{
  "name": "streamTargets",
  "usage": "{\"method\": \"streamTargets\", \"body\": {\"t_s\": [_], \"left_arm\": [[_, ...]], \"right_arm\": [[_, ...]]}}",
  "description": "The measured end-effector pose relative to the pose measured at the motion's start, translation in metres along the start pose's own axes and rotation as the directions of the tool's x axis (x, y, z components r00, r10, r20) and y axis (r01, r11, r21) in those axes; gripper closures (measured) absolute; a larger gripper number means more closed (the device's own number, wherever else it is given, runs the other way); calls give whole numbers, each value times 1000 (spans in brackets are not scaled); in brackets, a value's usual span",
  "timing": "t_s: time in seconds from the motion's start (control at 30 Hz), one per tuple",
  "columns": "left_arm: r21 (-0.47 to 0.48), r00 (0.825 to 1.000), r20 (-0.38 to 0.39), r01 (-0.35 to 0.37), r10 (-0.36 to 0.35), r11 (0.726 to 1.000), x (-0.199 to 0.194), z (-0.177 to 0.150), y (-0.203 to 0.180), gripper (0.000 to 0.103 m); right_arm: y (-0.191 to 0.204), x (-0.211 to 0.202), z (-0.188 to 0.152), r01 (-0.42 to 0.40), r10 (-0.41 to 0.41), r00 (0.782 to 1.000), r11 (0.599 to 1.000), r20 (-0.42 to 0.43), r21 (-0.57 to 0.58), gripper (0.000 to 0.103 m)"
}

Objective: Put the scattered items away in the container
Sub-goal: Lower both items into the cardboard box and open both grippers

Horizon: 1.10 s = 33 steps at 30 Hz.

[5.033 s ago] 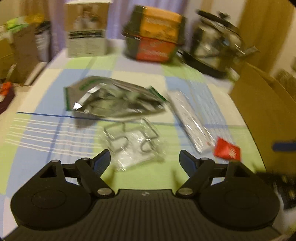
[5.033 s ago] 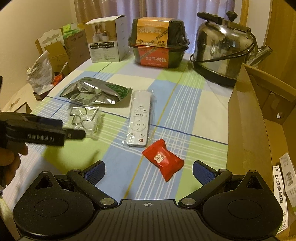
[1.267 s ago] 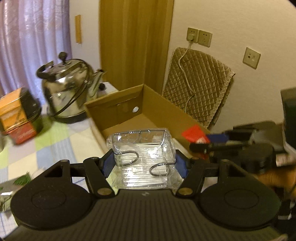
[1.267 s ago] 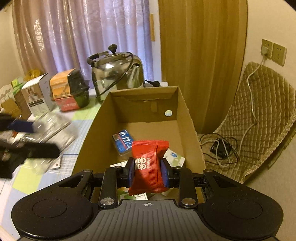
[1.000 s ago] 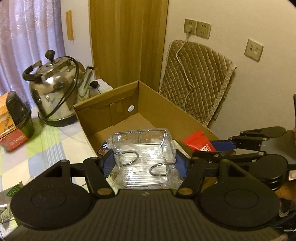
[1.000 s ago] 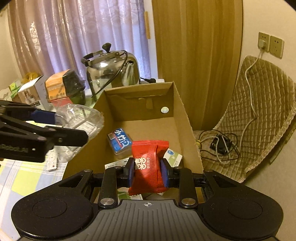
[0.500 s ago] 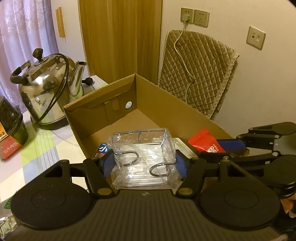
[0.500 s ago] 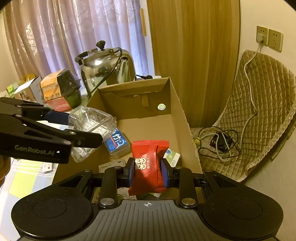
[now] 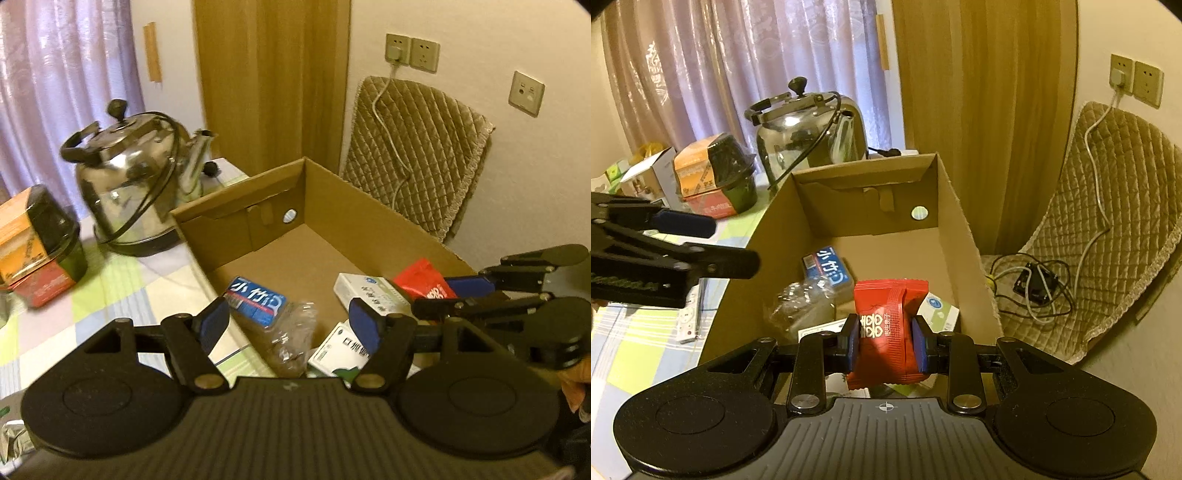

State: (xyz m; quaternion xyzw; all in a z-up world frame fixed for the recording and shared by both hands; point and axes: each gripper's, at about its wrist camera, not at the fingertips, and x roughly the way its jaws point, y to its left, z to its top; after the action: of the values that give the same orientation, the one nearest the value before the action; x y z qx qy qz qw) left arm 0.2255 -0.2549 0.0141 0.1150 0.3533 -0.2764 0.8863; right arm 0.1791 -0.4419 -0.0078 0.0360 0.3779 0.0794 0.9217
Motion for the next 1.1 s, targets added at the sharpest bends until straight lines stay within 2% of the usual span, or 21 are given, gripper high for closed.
{"method": "streamTargets", "body": {"t_s": [0.3, 1.1], "left_arm": [[-53, 1000, 15, -14, 15, 998, -20, -14, 12, 35], [-122, 999, 16, -26, 28, 992, -25, -29, 30, 36]], "right_arm": [[15, 14, 12, -22, 21, 1000, 998, -20, -56, 71], [33, 83, 48, -28, 6, 993, 981, -116, -192, 70]]}}
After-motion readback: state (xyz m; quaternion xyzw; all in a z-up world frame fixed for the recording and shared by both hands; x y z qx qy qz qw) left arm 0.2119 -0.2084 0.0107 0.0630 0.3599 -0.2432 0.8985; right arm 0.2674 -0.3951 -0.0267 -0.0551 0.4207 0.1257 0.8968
